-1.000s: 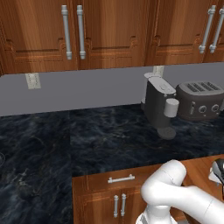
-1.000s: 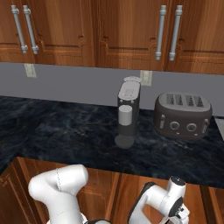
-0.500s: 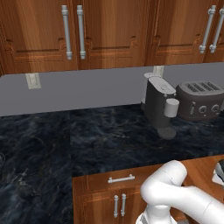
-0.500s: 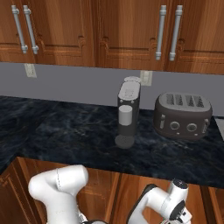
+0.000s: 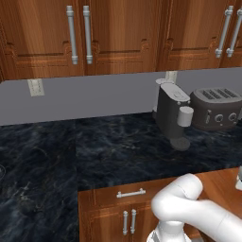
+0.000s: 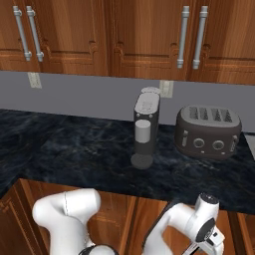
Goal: Take the tongs from the drawer on the right and place them on the dining counter next to the tray containing the kebab skewer.
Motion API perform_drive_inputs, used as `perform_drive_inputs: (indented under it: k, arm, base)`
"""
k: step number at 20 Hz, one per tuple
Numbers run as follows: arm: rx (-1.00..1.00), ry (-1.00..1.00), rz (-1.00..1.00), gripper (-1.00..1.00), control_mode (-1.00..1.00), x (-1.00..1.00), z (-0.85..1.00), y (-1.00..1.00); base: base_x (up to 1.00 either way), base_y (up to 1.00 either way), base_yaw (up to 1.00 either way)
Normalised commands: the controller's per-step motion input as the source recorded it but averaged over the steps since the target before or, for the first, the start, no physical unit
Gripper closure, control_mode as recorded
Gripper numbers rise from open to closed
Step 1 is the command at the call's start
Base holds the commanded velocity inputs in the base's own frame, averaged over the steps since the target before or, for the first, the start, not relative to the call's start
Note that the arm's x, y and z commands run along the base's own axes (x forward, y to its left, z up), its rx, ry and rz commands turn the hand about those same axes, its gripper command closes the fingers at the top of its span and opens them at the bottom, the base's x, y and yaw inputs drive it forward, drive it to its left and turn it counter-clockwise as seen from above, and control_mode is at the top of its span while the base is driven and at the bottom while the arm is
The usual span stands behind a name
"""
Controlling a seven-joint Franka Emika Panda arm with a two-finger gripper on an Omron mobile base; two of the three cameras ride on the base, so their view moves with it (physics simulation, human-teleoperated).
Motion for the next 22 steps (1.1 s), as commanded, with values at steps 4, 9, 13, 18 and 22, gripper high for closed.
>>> perform_drive_inputs:
  k: [4,9,13,18,22]
  arm:
    - [-0.02,0.0,0.0,1.0,-1.0,0.0,0.58,0.0]
    - [-0.07,0.0,0.0,1.0,-1.0,0.0,0.54,0.11]
    - [-0.08,0.0,0.0,1.0,-1.0,0.0,0.47,0.33]
    - [-0.05,0.0,0.0,1.0,-1.0,0.0,0.39,0.24]
    - [-0.02,0.0,0.0,1.0,-1.0,0.0,0.33,0.18]
  base:
    - [0.0,0.0,0.0]
    - [0.0,0.0,0.0]
    - [0.0,0.0,0.0]
    - [0.0,0.0,0.0]
    - [0.0,0.0,0.0]
